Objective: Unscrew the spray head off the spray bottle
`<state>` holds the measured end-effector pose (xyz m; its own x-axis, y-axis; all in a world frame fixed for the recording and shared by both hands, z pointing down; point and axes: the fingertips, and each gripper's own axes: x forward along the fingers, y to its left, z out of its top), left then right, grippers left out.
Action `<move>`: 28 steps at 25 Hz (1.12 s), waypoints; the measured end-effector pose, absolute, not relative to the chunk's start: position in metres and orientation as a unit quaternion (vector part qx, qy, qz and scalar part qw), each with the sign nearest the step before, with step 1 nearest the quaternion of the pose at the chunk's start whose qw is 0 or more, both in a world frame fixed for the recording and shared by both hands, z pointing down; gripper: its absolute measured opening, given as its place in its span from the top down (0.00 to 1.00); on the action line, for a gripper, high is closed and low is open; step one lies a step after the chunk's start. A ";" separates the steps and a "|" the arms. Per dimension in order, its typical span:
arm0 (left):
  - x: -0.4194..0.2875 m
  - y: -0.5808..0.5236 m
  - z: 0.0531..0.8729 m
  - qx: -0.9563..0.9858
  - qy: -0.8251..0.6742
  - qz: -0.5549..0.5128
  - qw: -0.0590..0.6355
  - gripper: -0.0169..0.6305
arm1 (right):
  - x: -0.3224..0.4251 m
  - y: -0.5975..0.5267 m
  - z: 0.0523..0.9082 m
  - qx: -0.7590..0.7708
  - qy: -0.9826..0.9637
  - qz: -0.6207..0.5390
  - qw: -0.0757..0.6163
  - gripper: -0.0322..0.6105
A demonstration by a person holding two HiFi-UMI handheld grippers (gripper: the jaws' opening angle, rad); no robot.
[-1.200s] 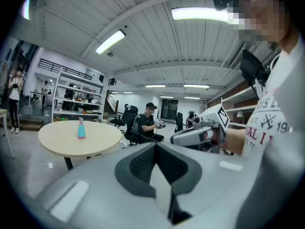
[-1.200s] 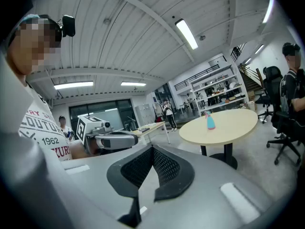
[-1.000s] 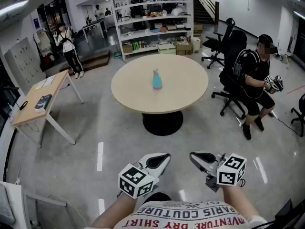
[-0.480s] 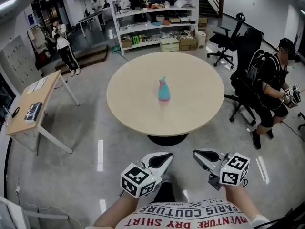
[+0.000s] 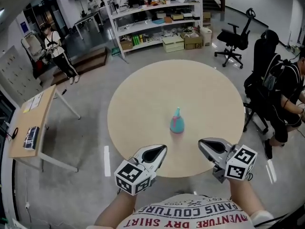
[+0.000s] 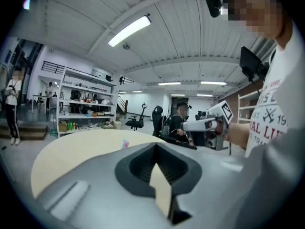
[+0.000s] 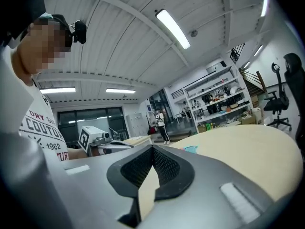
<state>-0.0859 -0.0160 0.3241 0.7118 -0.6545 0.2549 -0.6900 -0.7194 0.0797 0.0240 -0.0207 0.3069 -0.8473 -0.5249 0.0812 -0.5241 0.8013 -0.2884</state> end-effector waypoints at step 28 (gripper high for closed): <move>-0.040 -0.207 0.498 0.914 -0.361 0.168 0.082 0.33 | 0.045 -0.179 0.397 -0.273 0.929 -0.247 -0.036 0.95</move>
<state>-0.0400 -0.2074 0.4976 0.6830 -0.6320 0.3662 -0.6871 -0.7260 0.0287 0.0447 -0.1793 0.3969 -0.8487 -0.4888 0.2019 -0.5245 0.7297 -0.4387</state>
